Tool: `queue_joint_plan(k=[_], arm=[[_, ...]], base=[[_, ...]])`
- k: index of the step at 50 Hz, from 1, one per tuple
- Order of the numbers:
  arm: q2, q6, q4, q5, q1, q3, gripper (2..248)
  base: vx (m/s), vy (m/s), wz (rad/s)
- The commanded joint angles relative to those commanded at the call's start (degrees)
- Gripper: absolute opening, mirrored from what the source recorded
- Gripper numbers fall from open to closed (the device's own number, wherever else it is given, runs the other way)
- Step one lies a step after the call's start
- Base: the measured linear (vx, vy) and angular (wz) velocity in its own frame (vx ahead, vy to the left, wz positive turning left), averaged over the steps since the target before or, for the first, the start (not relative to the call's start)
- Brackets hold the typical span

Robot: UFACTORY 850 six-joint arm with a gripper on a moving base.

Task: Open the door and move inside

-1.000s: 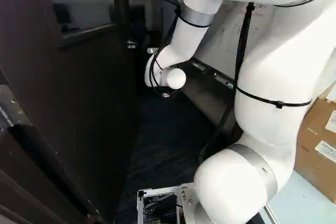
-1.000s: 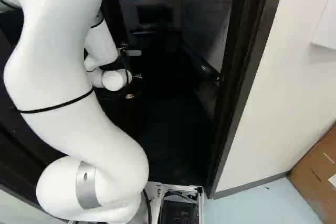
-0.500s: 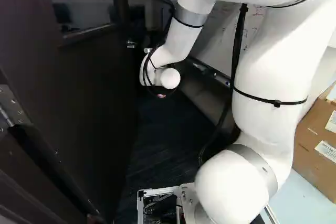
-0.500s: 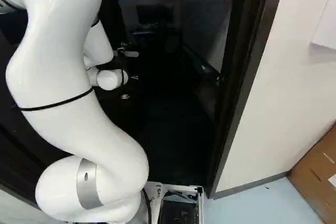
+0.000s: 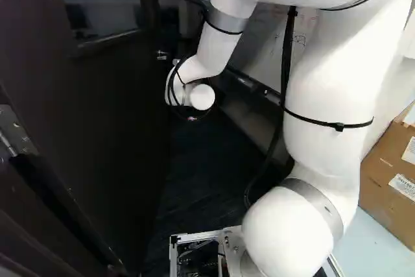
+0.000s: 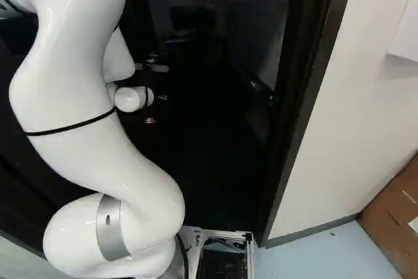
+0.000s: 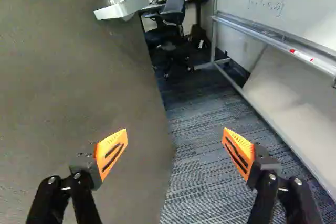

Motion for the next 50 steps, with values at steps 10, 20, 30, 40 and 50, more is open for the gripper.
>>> queue_joint_plan(k=[10,20,30,40,50], arm=[[-0.35,0.00,0.83,0.00,1.51,-0.40,247],[-0.70,0.00,0.93,0.00,2.99,-0.81,247],[-1.07,0.00,0.93,0.00,4.39,-1.25,247],[-1.43,0.00,0.93,0.00,5.68,-1.66,247],[-1.85,0.00,0.93,0.00,6.92,-2.15,247]], base=[[0.000,0.000,0.000],[0.000,0.000,0.000],[0.000,0.000,0.000],[0.000,0.000,0.000],[0.000,0.000,0.000]])
